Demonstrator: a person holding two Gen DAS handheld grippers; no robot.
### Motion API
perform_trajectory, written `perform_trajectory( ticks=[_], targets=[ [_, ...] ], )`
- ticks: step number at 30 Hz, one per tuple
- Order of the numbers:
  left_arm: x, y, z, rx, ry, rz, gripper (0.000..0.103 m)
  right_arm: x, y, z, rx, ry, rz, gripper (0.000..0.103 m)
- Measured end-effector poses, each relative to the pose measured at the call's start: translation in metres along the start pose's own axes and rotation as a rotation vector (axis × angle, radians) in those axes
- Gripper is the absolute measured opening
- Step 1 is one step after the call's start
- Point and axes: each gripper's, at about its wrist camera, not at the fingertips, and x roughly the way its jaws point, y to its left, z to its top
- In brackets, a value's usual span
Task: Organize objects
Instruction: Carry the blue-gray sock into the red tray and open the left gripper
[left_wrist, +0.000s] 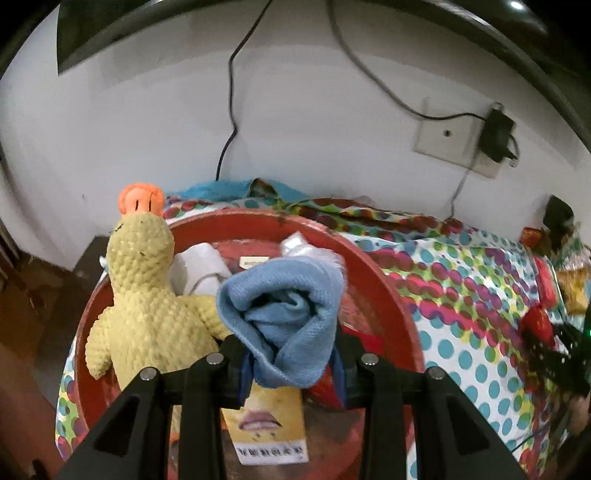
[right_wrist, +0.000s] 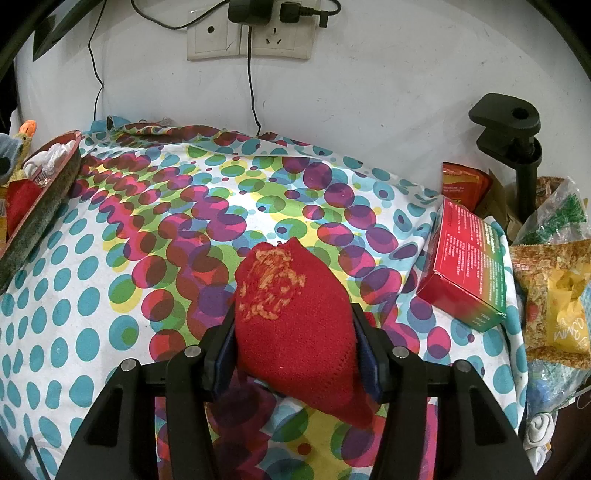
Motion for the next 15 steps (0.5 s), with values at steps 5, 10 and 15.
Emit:
perform_trajectory(
  ticks=[5, 10, 15],
  targets=[
    [0.021, 0.012, 0.011, -0.018, 0.012, 0.016, 0.034, 0.0, -0.001, 0.0, 0.001, 0.0, 0.001, 0.053],
    [0.04, 0.012, 0.02, -0.021, 0.02, 0.028, 0.034, 0.0, -0.002, 0.0, 0.001, 0.0, 0.001, 0.053],
    [0.056, 0.013, 0.028, -0.02, 0.035, 0.048, 0.034, 0.0, -0.001, 0.0, -0.001, 0.0, -0.001, 0.053]
  ],
)
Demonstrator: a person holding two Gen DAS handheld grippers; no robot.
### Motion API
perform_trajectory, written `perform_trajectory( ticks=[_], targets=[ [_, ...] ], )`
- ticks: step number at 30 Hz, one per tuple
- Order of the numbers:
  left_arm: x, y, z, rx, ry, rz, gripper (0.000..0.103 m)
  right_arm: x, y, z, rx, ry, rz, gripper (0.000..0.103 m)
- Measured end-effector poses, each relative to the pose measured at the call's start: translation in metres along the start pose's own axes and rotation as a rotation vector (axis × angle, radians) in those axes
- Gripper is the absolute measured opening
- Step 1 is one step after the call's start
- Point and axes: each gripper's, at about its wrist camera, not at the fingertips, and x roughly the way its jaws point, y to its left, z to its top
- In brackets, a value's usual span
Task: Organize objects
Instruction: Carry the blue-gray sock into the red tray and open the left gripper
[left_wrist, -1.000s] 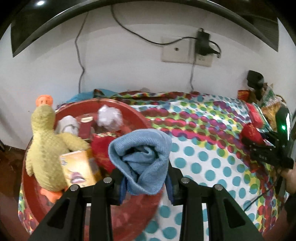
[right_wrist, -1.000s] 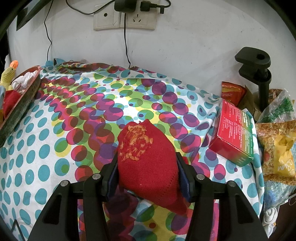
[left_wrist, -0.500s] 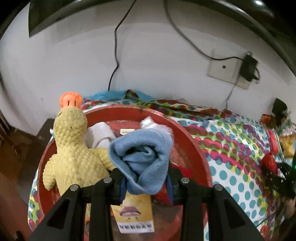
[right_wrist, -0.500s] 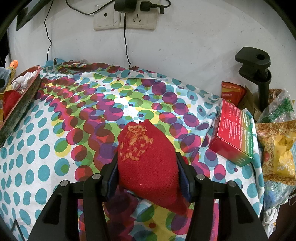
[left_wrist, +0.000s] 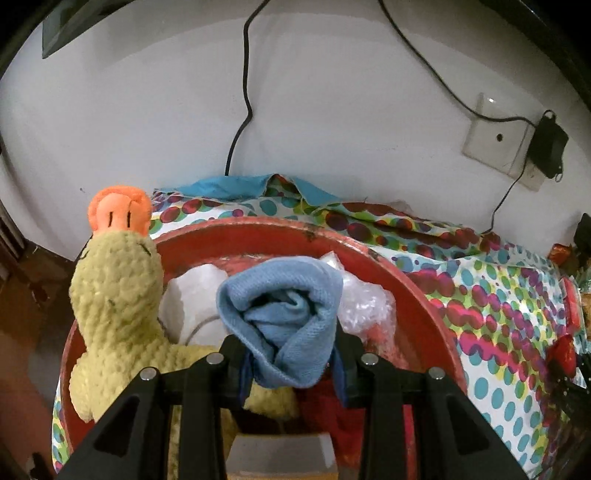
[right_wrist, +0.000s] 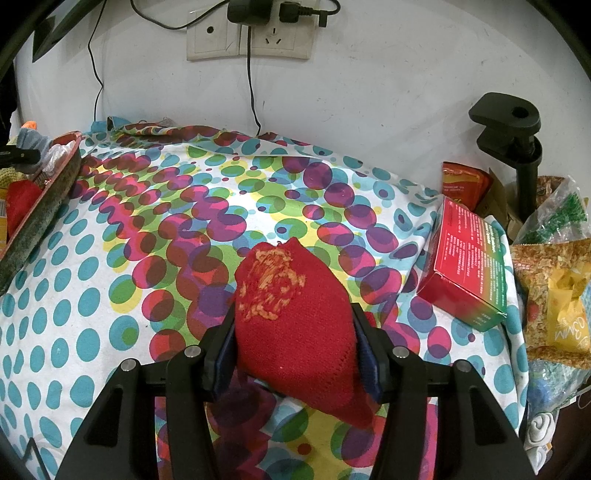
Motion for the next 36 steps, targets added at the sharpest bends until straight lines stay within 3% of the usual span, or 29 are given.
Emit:
perform_trajectory(
  ticks=[15, 19, 28, 33, 36],
  targets=[
    [0.017, 0.001, 0.004, 0.017, 0.023, 0.042, 0.036, 0.001, 0.0, 0.0, -0.001, 0.0, 0.001, 0.053],
    [0.021, 0.003, 0.004, 0.004, 0.053, 0.052, 0.048, 0.0, 0.0, 0.0, -0.001, 0.0, 0.001, 0.053],
    [0.018, -0.002, 0.002, 0.041, 0.069, 0.059, 0.054, 0.0, 0.0, 0.001, -0.003, 0.0, 0.001, 0.053],
    [0.011, 0.004, 0.003, 0.0, 0.073, 0.026, 0.054, 0.0, -0.001, 0.001, -0.002, 0.001, 0.002, 0.053],
    [0.005, 0.008, 0.002, -0.013, 0.072, 0.019, 0.063, 0.0, -0.001, 0.001, -0.003, 0.001, 0.002, 0.053]
  ],
)
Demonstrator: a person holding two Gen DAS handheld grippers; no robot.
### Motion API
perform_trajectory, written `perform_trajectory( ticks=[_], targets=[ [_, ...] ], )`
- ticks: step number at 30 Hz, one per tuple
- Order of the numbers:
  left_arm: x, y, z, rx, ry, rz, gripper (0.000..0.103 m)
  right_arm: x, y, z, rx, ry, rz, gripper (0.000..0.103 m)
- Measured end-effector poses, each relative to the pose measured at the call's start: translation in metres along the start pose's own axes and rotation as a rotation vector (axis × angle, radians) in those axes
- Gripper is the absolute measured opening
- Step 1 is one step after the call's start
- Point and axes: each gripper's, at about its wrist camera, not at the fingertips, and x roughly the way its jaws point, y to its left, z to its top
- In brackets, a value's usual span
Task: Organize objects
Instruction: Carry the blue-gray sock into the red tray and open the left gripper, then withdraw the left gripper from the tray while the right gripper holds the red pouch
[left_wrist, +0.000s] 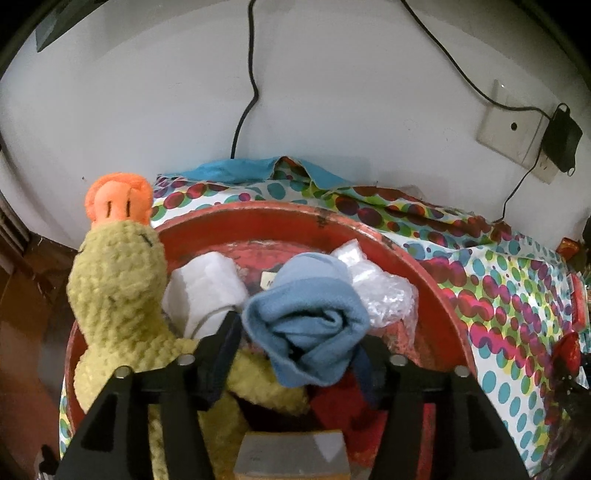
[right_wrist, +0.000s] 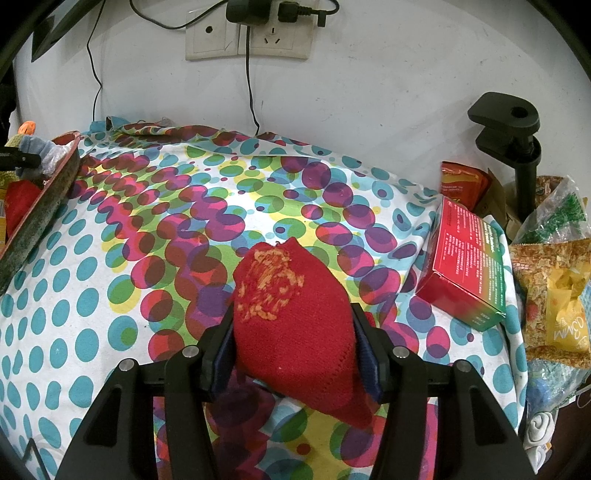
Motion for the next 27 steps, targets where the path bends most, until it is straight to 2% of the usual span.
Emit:
perform_trajectory(
  ticks=[9, 16, 23, 27],
  targets=[
    [-0.026, 0.018, -0.018, -0.05, -0.007, -0.072, 0.063, 0.0, -0.001, 0.0, -0.002, 0.0, 0.0, 0.054],
    [-0.063, 0.014, -0.059, 0.011, -0.102, -0.023, 0.063, 0.001, -0.001, 0.0, -0.002, 0.0, 0.001, 0.054],
    [-0.094, 0.02, -0.103, 0.004, -0.106, -0.057, 0.063, 0.001, 0.0, 0.0, -0.002, 0.0, 0.001, 0.054],
    [-0.104, 0.034, -0.126, 0.006, -0.099, 0.002, 0.063, 0.001, -0.001, 0.0, 0.005, 0.001, 0.008, 0.054]
  ],
)
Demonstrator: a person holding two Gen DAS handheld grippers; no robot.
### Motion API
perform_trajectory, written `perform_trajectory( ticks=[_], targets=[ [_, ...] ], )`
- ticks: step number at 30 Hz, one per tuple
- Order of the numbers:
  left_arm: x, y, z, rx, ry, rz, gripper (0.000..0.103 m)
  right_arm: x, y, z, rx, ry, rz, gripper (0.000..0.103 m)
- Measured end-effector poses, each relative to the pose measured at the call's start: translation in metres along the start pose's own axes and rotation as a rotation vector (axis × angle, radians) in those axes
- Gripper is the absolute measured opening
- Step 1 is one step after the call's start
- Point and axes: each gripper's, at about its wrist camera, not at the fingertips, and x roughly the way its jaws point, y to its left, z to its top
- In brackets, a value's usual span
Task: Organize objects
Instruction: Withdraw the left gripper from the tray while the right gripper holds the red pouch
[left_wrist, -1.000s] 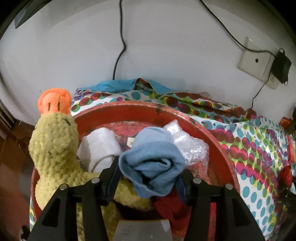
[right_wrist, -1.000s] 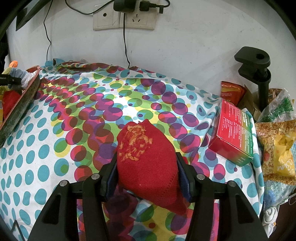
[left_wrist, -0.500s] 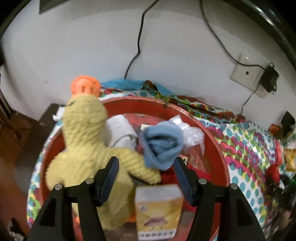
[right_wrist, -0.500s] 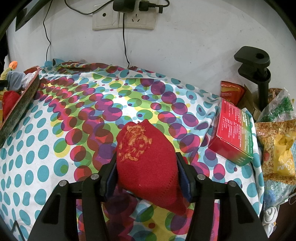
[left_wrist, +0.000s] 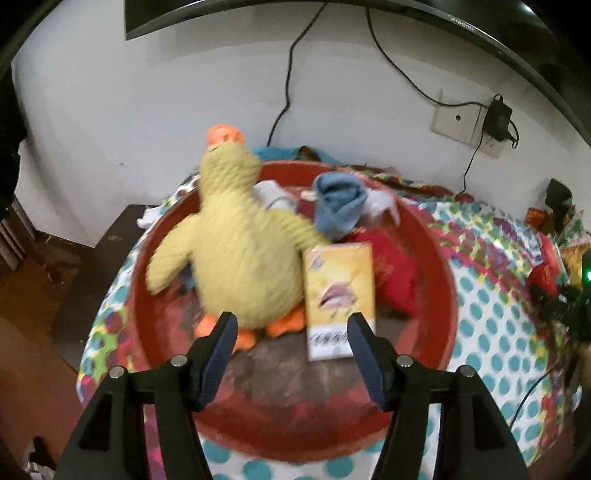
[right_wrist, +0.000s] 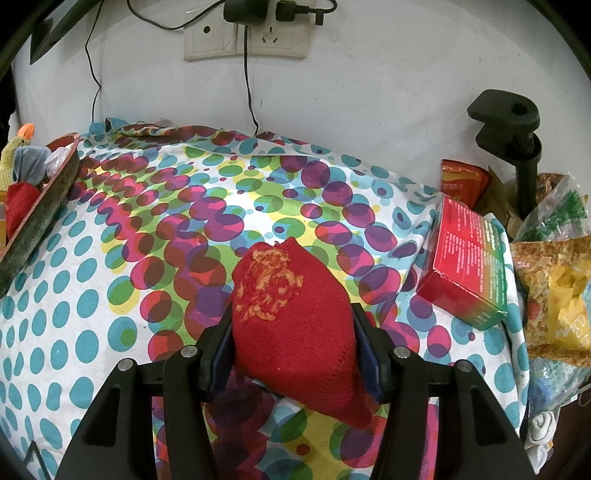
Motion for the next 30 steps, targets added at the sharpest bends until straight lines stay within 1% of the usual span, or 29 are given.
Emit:
perform_trajectory(
  ticks=[4, 7, 8, 11, 15, 19, 24, 30],
  targets=[
    [-0.008, 0.013, -0.018, 0.015, 0.001, 0.06, 0.063, -0.001, 0.0, -0.001, -0.001, 0.0, -0.002, 0.054],
    [-0.017, 0.024, -0.029, 0.014, -0.017, 0.077, 0.063, -0.001, -0.001, -0.001, -0.002, 0.0, -0.003, 0.055],
    [-0.022, 0.029, -0.034, 0.0, -0.028, 0.089, 0.063, -0.001, -0.001, -0.001, 0.002, 0.001, 0.0, 0.055],
    [-0.026, 0.041, -0.042, -0.03, -0.03, 0.075, 0.063, -0.001, -0.001, -0.002, 0.004, 0.002, -0.001, 0.056],
    [-0.03, 0.05, -0.053, -0.04, -0.036, 0.109, 0.063, -0.001, -0.002, -0.001, 0.001, 0.002, -0.004, 0.056],
    [-0.029, 0.053, -0.057, -0.045, -0.024, 0.099, 0.063, 0.0, -0.001, -0.001, -0.003, 0.002, -0.008, 0.056],
    [-0.029, 0.063, -0.06, -0.113, -0.012, 0.043, 0.063, -0.001, -0.002, -0.002, -0.004, 0.002, -0.011, 0.057],
    [-0.025, 0.069, -0.06, -0.132, 0.004, 0.054, 0.063, 0.0, -0.005, -0.002, -0.004, 0.001, -0.016, 0.056]
  ],
)
